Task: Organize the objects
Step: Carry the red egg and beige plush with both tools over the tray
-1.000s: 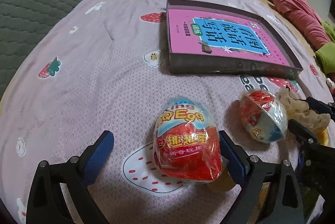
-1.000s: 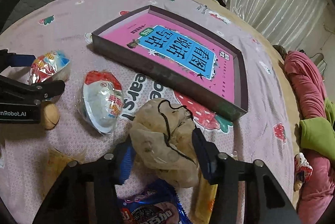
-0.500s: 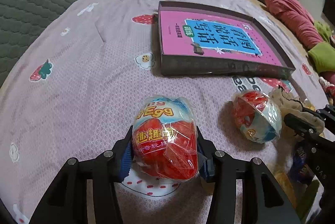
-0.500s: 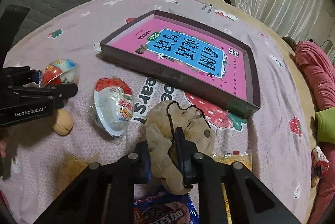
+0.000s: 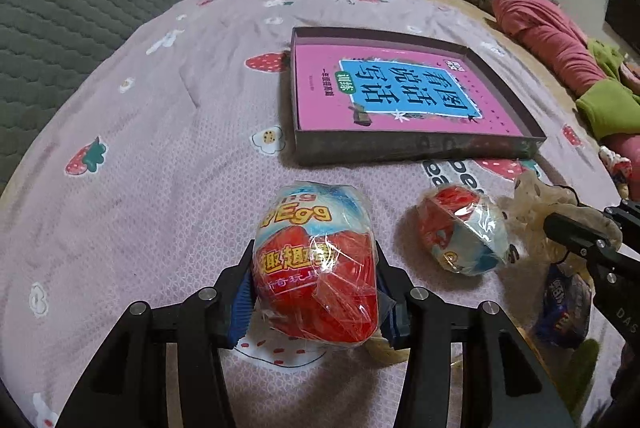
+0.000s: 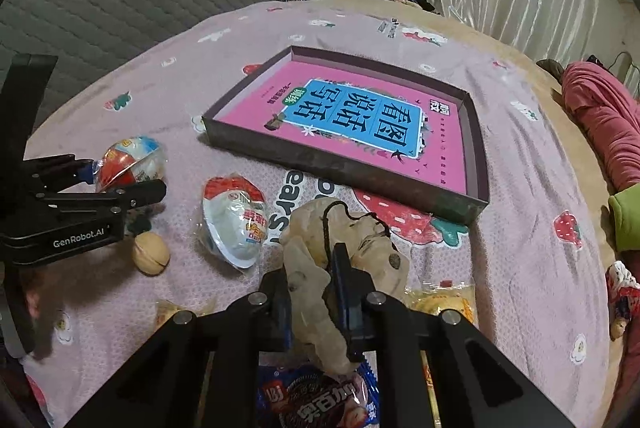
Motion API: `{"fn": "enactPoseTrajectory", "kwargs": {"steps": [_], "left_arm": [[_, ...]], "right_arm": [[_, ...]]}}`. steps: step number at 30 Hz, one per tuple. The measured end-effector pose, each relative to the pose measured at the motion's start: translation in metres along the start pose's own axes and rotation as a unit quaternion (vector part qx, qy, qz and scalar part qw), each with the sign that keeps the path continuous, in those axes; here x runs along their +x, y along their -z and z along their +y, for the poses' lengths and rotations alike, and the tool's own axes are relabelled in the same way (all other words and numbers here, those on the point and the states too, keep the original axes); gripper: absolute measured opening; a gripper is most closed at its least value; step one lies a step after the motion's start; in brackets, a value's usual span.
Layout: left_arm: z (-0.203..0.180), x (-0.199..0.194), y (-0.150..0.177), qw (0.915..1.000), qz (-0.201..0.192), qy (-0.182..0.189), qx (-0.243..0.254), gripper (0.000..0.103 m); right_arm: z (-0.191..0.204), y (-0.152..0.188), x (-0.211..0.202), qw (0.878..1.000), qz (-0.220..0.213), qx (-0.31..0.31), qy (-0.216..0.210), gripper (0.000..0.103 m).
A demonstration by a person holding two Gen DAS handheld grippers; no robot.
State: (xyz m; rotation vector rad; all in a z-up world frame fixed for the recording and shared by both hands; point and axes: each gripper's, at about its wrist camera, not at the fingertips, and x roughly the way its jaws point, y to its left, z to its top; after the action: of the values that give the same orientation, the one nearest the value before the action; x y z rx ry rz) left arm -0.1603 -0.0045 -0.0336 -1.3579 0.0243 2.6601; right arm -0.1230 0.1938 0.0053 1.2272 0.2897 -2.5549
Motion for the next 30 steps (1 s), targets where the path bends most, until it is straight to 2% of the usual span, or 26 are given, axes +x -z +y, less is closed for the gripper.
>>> {"fn": "enactPoseTrajectory", "kwargs": {"steps": [14,23,30], "left_arm": [[-0.015,-0.03,-0.002,0.9993,-0.035,0.004,0.016,0.052],[-0.026,-0.061,0.001,0.9971,-0.071,-0.006,0.025,0.052],[-0.034,-0.076,0.004,0.9968,-0.077,-0.002,0.023,0.052]], "right_arm": [[0.004,-0.007,-0.04,0.999,-0.037,0.014,-0.002,0.016],[0.008,-0.014,-0.072,0.998,-0.065,0.02,-0.002,0.016],[0.003,-0.013,-0.093,0.995,-0.09,0.031,0.001,0.016]]}}
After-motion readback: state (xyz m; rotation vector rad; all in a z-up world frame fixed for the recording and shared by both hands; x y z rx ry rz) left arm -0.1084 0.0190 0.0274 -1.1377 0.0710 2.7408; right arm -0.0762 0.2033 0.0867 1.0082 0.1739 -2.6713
